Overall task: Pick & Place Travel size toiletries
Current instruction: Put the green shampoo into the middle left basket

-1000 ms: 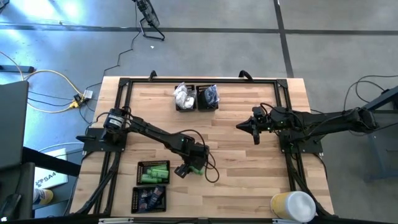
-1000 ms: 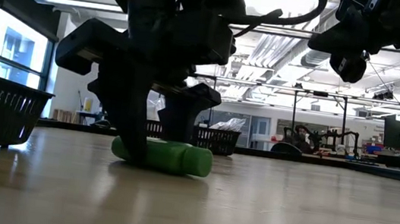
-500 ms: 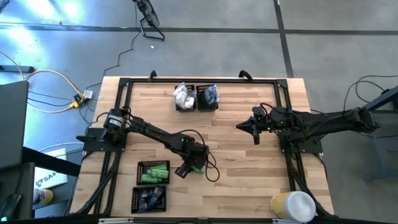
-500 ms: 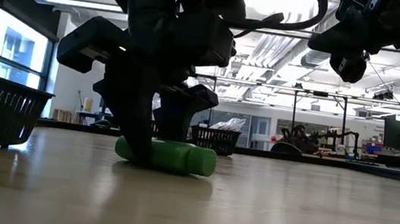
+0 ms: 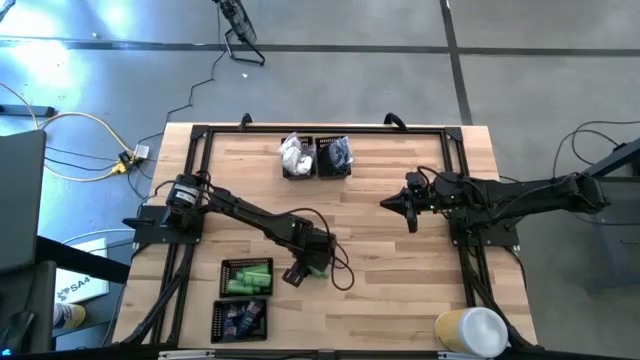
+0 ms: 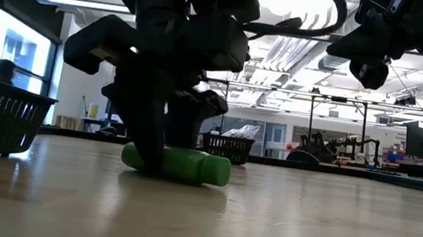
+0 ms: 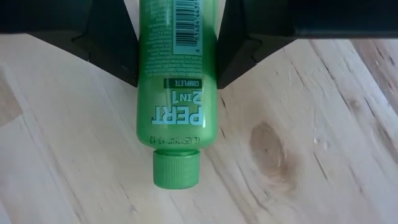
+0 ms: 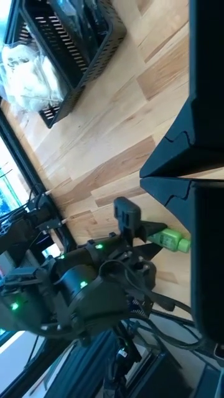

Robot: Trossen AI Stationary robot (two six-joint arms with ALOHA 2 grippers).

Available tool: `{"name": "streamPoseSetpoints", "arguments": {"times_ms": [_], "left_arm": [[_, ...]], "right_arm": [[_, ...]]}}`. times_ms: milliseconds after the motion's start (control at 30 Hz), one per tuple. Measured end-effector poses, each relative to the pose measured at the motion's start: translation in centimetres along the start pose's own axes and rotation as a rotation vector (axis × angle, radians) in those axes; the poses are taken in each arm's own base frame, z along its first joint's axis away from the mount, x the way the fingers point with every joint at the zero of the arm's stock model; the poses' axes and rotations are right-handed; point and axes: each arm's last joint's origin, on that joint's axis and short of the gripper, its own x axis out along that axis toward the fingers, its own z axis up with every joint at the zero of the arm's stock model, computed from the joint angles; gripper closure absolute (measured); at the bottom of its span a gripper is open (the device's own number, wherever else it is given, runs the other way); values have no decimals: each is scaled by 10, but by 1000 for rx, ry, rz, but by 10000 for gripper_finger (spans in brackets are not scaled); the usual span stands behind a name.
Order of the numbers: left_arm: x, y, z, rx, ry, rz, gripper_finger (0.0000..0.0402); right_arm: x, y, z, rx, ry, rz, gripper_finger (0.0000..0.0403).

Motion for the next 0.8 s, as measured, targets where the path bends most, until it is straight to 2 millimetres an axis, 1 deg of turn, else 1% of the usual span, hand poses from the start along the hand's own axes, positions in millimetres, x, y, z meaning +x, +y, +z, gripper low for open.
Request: {"name": "streamPoseSetpoints", "arguments": {"times_ms": [200,400,467,633,800], "left_arm": [[-12,-2,2,-73,-15,6,221],[-40,-5,5,-128,-60,15,222],[-50,-5,3,-142,-49,13,222],[-69,-7,-6,-245,13,9,222],[-88,-14,-15,-267,80,-6,222]], "right_arm": [[0,0,-1,1,8,-4,400],[0,-1,0,0,0,-11,400],[0,-1,0,0,-9,-27,400],[0,-1,1,4,-28,-45,400],[0,-1,1,15,-28,-47,400]]}}
